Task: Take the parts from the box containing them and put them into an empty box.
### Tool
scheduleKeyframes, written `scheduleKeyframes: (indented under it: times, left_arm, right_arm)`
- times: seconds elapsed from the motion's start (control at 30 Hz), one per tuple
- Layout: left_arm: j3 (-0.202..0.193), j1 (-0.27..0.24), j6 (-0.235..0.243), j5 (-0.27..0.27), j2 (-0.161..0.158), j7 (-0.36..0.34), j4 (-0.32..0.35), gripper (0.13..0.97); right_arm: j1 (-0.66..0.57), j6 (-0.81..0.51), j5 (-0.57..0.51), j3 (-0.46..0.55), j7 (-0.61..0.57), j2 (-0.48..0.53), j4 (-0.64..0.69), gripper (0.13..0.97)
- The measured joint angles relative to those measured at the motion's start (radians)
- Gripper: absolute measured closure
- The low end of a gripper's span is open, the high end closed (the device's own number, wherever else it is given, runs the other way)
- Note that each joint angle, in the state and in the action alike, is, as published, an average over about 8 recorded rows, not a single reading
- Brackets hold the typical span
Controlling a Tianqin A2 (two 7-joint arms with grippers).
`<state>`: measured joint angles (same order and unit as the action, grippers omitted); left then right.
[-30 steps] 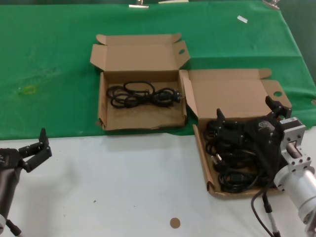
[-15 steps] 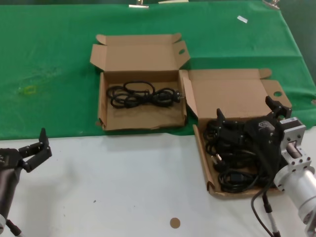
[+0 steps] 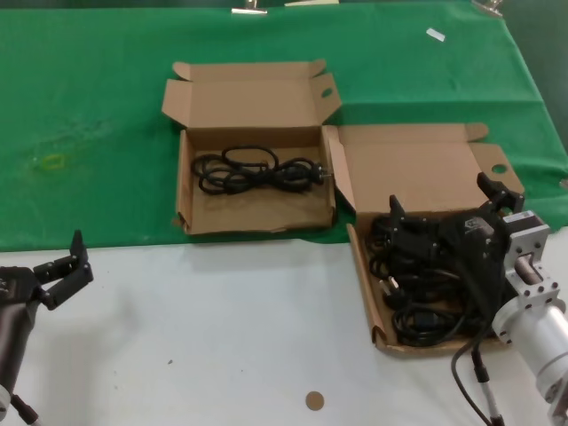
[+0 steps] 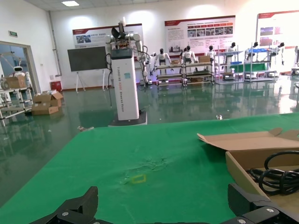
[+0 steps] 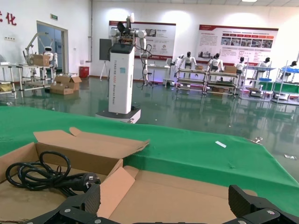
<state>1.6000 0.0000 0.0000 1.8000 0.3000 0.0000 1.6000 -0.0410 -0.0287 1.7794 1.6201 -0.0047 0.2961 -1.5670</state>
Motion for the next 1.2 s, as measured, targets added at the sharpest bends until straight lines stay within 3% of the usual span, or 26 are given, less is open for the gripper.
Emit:
scheduleKeyframes:
  times: [1.2]
  left_arm:
    - [0.0,0.0,0.0,0.0,0.0,0.0,0.0,0.132]
  right_arm:
    - [0.0,0.0,0.0,0.0,0.0,0.0,0.0,0.129]
